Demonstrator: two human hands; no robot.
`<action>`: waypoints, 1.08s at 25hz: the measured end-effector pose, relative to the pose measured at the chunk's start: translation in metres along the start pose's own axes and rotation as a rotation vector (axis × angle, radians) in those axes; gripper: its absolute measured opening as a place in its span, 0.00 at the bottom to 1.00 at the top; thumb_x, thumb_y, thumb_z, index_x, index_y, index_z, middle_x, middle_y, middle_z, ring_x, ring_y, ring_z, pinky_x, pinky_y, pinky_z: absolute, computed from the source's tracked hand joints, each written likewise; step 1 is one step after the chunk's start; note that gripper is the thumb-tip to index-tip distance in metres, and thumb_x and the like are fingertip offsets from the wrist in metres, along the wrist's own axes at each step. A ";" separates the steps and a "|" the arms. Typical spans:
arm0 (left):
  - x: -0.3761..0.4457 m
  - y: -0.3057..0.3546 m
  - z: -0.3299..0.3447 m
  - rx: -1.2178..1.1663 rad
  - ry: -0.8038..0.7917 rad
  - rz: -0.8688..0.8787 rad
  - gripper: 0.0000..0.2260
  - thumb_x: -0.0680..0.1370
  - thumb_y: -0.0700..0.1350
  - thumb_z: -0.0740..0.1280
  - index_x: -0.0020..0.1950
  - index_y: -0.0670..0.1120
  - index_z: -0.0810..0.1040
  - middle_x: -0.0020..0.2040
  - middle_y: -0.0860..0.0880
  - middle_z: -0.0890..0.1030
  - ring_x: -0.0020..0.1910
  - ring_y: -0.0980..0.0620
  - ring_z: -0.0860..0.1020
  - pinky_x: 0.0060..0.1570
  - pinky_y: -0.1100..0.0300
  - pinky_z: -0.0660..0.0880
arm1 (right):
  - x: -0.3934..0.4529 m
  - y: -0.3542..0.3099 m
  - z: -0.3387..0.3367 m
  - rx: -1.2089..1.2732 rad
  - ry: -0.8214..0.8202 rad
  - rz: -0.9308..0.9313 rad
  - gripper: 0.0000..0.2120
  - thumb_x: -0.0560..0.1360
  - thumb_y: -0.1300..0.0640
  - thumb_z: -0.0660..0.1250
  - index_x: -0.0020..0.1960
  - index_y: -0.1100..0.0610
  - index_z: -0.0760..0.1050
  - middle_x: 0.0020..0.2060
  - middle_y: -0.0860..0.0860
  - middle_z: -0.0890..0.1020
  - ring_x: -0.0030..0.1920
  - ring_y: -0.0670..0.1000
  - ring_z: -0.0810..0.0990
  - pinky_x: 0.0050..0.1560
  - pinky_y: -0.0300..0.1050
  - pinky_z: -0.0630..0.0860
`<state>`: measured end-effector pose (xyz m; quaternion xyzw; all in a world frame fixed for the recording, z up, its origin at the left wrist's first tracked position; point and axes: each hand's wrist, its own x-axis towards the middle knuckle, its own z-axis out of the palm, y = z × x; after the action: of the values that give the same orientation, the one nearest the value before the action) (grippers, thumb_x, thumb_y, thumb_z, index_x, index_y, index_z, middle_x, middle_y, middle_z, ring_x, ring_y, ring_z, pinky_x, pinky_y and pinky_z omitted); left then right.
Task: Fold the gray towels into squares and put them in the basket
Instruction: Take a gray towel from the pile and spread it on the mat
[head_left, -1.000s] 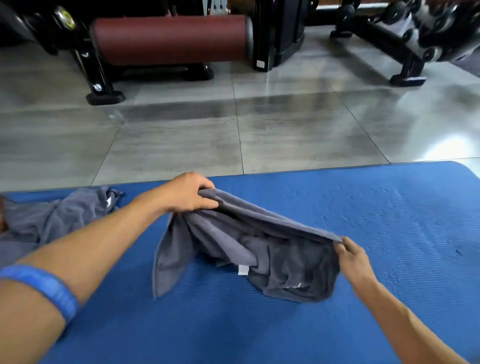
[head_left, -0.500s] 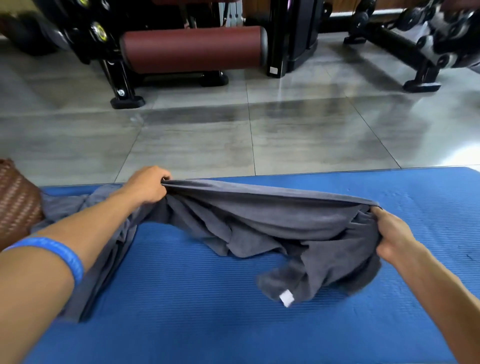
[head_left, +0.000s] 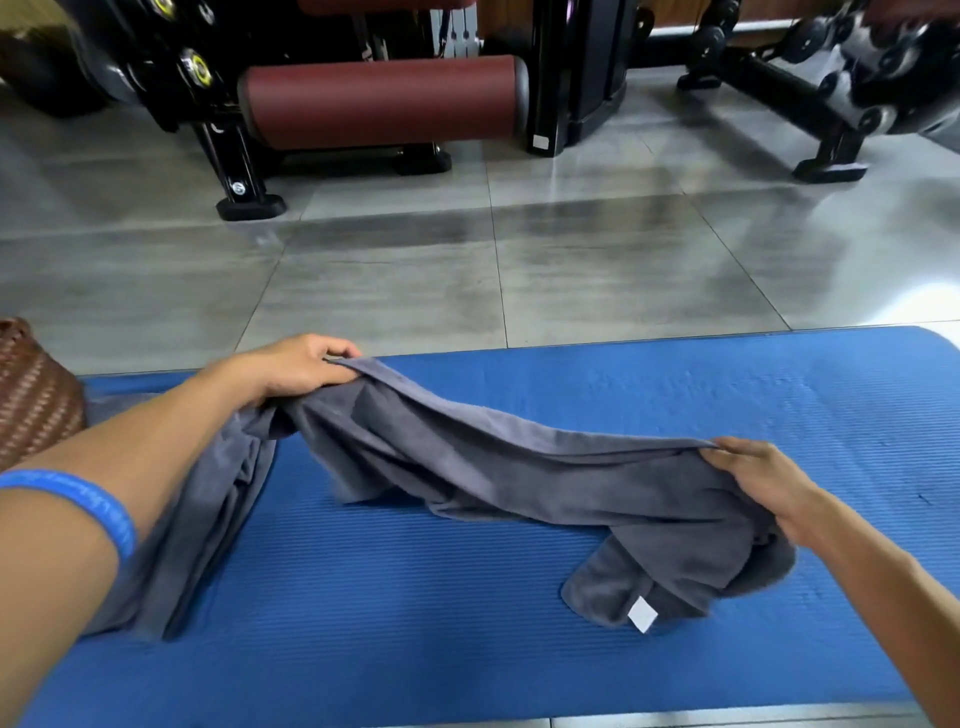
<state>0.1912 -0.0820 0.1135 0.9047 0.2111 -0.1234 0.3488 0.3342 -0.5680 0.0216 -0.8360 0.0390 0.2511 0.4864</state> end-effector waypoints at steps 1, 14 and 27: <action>-0.001 0.001 0.002 0.016 -0.113 -0.006 0.05 0.75 0.50 0.71 0.50 0.55 0.82 0.49 0.50 0.84 0.49 0.50 0.80 0.59 0.52 0.74 | -0.006 -0.003 -0.003 -0.020 -0.101 0.037 0.05 0.78 0.60 0.68 0.51 0.58 0.82 0.48 0.57 0.86 0.47 0.54 0.84 0.54 0.49 0.80; 0.009 -0.008 0.027 1.015 0.022 -0.059 0.22 0.74 0.50 0.66 0.69 0.58 0.70 0.63 0.52 0.73 0.60 0.49 0.75 0.52 0.57 0.73 | -0.016 -0.054 -0.007 -0.297 0.064 -0.323 0.14 0.77 0.58 0.69 0.34 0.58 0.76 0.30 0.52 0.74 0.33 0.50 0.70 0.34 0.44 0.65; -0.015 0.097 0.147 -0.184 0.286 0.310 0.18 0.68 0.51 0.77 0.51 0.53 0.70 0.49 0.55 0.76 0.42 0.51 0.78 0.46 0.54 0.75 | -0.076 -0.133 0.057 0.351 -0.383 -0.416 0.13 0.79 0.57 0.66 0.37 0.60 0.76 0.34 0.55 0.78 0.35 0.50 0.75 0.38 0.41 0.73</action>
<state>0.2119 -0.2521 0.0685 0.8989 0.1273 0.0811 0.4113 0.2872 -0.4642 0.1395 -0.6670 -0.1819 0.2882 0.6625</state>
